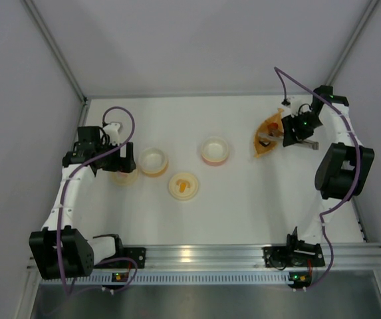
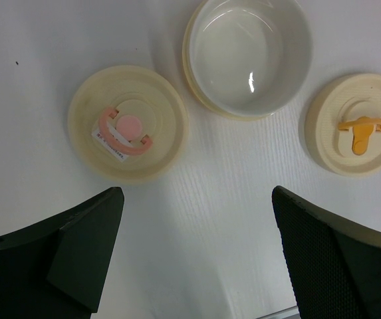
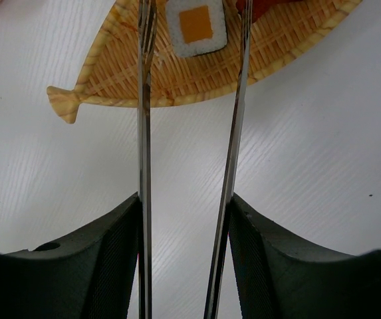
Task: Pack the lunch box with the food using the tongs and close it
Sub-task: Pick up the fake food from the plate.
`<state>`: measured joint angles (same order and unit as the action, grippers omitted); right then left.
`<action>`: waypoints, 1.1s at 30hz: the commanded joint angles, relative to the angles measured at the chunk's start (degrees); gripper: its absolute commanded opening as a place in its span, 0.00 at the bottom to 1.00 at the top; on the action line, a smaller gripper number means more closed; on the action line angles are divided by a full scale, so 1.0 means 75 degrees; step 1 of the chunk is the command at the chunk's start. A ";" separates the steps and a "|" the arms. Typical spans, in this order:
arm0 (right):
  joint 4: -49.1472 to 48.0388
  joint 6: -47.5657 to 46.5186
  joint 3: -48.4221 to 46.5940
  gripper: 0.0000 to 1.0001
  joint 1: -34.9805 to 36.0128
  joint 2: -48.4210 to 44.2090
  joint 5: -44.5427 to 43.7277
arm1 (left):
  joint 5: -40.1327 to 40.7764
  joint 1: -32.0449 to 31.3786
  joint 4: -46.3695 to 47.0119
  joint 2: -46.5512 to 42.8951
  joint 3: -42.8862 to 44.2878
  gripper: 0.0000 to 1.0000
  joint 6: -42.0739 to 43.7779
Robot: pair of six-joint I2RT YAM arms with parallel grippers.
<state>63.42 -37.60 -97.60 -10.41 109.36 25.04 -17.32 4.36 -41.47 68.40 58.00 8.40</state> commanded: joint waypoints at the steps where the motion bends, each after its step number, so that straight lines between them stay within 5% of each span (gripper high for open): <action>1: 0.0263 -0.0248 -0.0311 0.51 0.0170 0.0044 0.0130 | -0.0163 0.0028 0.0280 0.0055 0.0283 0.98 -0.0066; 33: 0.0580 -0.0424 -0.0018 0.48 0.0182 -0.0003 0.0166 | -0.0245 0.0028 0.0245 0.0126 0.0365 0.98 -0.0078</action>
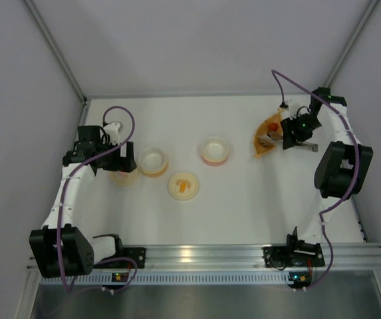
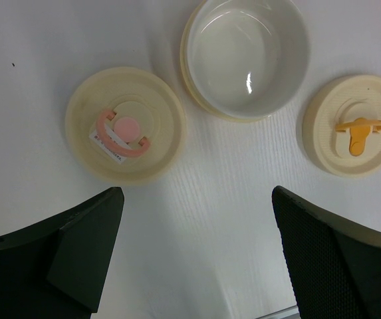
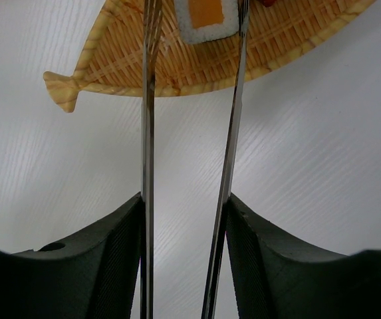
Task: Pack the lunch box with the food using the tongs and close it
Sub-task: Pick up the fake food from the plate.
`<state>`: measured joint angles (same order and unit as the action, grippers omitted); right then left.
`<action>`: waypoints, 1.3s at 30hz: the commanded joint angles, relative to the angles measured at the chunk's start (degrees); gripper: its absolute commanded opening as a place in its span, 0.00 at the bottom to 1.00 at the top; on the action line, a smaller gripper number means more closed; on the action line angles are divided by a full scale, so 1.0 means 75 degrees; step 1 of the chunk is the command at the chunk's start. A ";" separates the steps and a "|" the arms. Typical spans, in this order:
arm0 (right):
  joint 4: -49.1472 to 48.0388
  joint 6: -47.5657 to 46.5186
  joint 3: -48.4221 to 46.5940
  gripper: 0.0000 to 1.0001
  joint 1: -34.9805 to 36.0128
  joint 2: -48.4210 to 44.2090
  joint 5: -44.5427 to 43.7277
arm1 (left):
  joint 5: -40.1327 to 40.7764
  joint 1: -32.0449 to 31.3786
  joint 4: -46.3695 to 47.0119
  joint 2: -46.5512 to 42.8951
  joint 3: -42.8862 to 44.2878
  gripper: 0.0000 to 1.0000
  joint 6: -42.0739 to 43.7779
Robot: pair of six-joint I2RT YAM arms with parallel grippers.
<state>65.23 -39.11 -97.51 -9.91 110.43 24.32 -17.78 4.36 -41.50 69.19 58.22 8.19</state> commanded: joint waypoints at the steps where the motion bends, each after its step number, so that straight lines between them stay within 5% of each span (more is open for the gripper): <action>1: 0.0326 -0.0222 -0.0029 0.48 0.0115 -0.0135 0.0262 | -0.0196 0.0028 0.0259 0.0033 0.0336 0.98 -0.0048; 20: 0.0654 -0.0082 -0.0591 0.22 0.0068 -0.0532 0.0495 | -0.0207 0.0028 0.0107 0.0103 0.0557 0.98 -0.0247; 33: 0.1252 0.0269 -0.1670 0.16 0.0255 -0.1107 0.0824 | -0.0477 0.0274 -0.0327 0.0232 0.1120 0.98 -0.0494; 39: 0.0949 0.0795 -0.1530 0.16 0.1238 -0.1633 0.0813 | -0.0641 0.0438 -0.0409 0.0360 0.1249 0.98 -0.0564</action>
<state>72.20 -35.59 -107.48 -5.78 102.83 27.94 -20.78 7.11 -43.94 71.33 64.99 4.97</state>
